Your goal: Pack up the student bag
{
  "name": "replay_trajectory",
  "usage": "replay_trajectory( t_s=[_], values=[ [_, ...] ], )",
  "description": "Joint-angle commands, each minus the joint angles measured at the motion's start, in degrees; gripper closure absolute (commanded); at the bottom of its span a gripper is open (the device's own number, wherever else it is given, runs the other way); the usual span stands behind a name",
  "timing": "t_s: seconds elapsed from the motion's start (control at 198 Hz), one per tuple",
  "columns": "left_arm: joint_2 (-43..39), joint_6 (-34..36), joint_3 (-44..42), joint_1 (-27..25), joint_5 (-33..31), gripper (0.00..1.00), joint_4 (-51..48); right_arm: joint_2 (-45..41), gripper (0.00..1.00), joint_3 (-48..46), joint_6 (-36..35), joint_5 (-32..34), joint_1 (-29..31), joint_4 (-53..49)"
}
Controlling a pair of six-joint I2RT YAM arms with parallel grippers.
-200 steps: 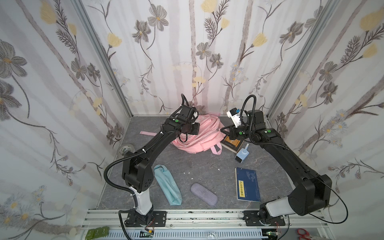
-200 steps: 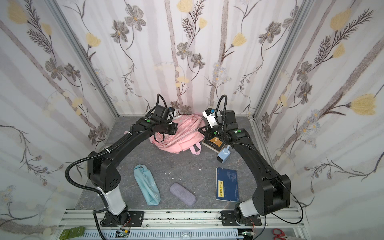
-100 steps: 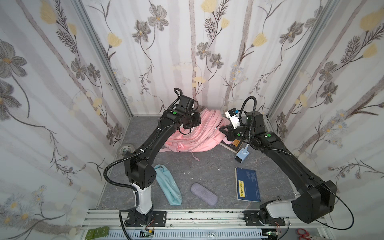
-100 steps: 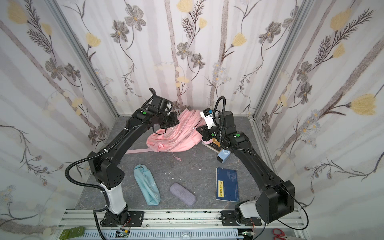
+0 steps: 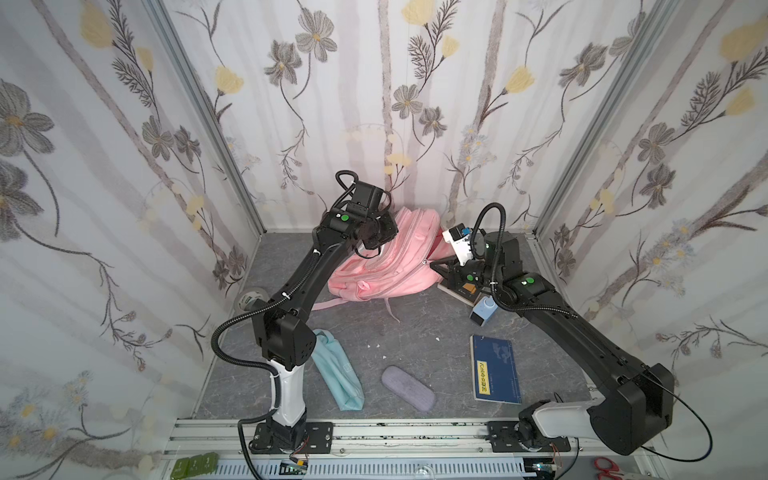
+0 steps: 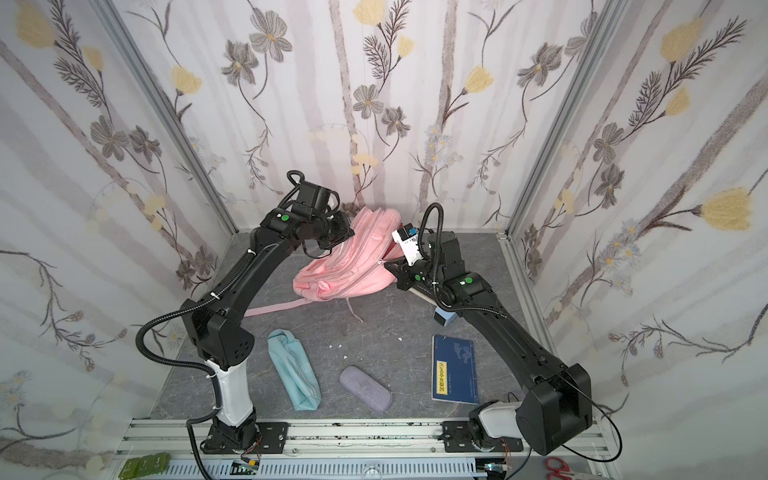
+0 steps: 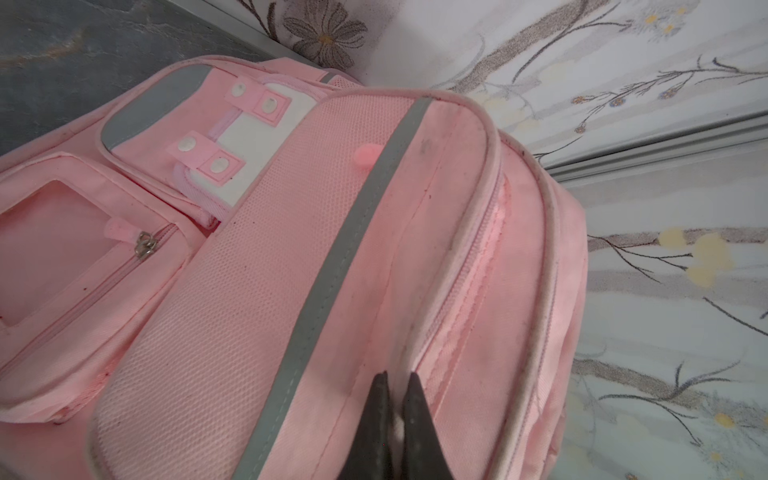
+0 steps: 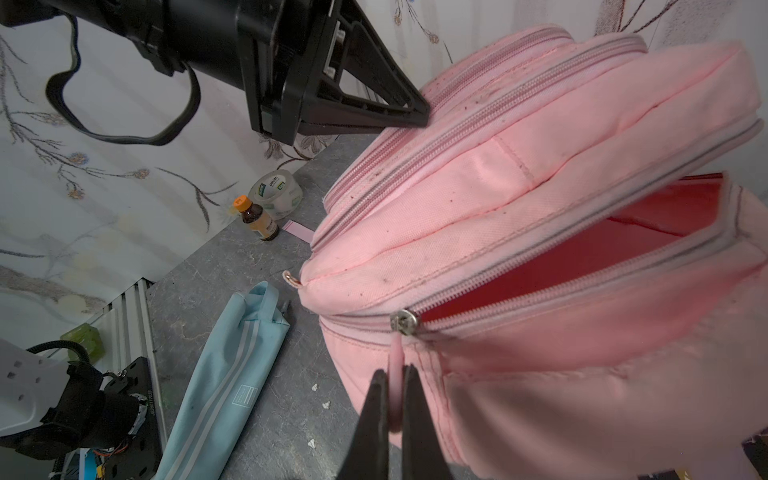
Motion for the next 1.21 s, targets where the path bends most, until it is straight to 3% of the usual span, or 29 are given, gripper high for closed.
replay_trajectory(
  t_s=[0.0, 0.369, 0.48, 0.617, 0.819, 1.209],
  values=[
    [0.03, -4.39, 0.5, 0.31, -4.29, 1.0, 7.37, -0.57, 1.0, -0.85, 1.22, -2.4, 1.45, 4.31],
    [2.49, -5.42, 2.4, 0.22, -3.7, 1.0, 9.37, -2.25, 1.0, -6.0, 4.0, 4.03, 5.04, 11.37],
    [1.1, -4.93, 1.14, 0.39, -5.39, 1.0, 9.54, -3.41, 1.0, -8.47, 5.52, 8.69, 5.4, 14.31],
    [-0.44, -7.29, 0.41, 0.48, -7.97, 1.0, 12.17, -4.19, 1.0, -11.2, 7.82, 8.36, 6.01, 18.7],
    [1.96, -10.57, 3.89, -0.22, -7.75, 1.0, 15.13, -3.65, 1.0, -9.97, 6.58, 16.62, 10.76, 17.69],
    [4.11, -13.64, 7.23, -1.87, -12.35, 1.0, 15.42, -1.84, 1.0, -8.53, 4.17, 20.24, 15.73, 17.75]
  ],
)
